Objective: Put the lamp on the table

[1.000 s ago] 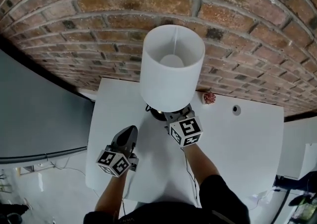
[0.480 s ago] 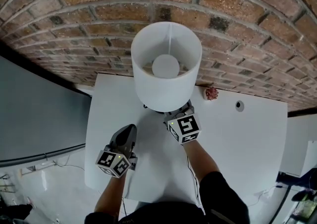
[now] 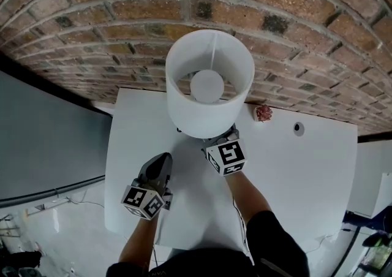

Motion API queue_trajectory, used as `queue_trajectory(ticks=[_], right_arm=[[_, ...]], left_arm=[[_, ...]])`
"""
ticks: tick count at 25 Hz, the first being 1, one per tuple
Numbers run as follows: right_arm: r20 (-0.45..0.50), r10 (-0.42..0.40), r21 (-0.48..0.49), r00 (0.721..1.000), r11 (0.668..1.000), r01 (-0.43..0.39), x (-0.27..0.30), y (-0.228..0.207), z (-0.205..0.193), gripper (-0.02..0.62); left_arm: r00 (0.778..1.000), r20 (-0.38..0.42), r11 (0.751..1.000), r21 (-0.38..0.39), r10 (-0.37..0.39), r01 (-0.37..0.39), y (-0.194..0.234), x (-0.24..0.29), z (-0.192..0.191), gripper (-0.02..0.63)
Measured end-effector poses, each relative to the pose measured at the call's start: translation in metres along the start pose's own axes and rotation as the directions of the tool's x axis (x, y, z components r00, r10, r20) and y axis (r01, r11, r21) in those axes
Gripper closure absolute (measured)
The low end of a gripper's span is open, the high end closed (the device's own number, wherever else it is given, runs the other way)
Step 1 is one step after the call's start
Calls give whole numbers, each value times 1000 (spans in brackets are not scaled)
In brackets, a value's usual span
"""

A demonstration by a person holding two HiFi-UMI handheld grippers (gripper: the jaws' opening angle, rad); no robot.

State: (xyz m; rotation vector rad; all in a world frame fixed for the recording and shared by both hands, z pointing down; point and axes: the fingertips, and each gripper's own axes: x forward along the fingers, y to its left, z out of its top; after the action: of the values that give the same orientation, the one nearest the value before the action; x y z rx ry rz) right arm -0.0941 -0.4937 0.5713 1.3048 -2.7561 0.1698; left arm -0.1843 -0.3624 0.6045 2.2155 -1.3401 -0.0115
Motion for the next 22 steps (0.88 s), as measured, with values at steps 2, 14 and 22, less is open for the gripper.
queue_trajectory(ticks=[2,14,22], right_arm=[[-4,-6,-4,1000,1000,6,-1,-1,-5,485],[49,-16,-9,999,1000,17,-5,-1,-9,480],[-44,-79,26,996,996,80,-34,-6,-30,405]], left_arm=[[1000,0,1000,-5,4,-4,1,-1,-1,598],[1000,-2,1000,-19,3,-3,2,-4,-4,598],[1000,1,1000,-16,-24,24,-13,-9,3,598]])
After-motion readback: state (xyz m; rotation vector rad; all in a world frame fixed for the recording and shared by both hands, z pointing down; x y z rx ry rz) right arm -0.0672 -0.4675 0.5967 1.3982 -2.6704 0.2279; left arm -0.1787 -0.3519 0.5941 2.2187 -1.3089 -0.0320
